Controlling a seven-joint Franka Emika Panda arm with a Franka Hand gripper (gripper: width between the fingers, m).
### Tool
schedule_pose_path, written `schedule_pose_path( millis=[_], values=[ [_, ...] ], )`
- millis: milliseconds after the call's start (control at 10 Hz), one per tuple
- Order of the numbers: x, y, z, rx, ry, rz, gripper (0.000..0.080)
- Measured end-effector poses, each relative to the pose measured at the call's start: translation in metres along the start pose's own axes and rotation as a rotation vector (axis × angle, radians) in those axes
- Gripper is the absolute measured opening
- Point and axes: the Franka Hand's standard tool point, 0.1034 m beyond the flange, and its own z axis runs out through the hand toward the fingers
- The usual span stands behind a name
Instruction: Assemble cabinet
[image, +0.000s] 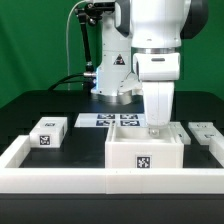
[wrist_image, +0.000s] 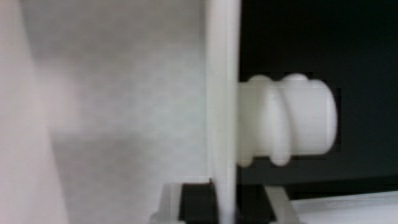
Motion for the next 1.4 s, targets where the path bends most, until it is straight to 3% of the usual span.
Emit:
schedule_pose_path(
  millis=[100, 400, 700, 1200, 1300, 1400],
  values=[
    [0.001, 0.0, 0.0, -0.001, 0.0, 0.002, 0.0038],
    [0.042, 0.009, -0.003, -0.017, 0.006, -0.033, 0.0038],
    [0.072, 0.011, -0.002, -0.013, 0.009, -0.059, 0.0038],
    [0.074, 0.016, 0.001, -0.013, 0.011, -0.055, 0.0038],
    [0.074, 0.016, 0.001, -0.013, 0.011, -0.055, 0.008],
    [0.074, 0.016, 0.001, -0.013, 0.011, -0.054, 0.027]
  ],
)
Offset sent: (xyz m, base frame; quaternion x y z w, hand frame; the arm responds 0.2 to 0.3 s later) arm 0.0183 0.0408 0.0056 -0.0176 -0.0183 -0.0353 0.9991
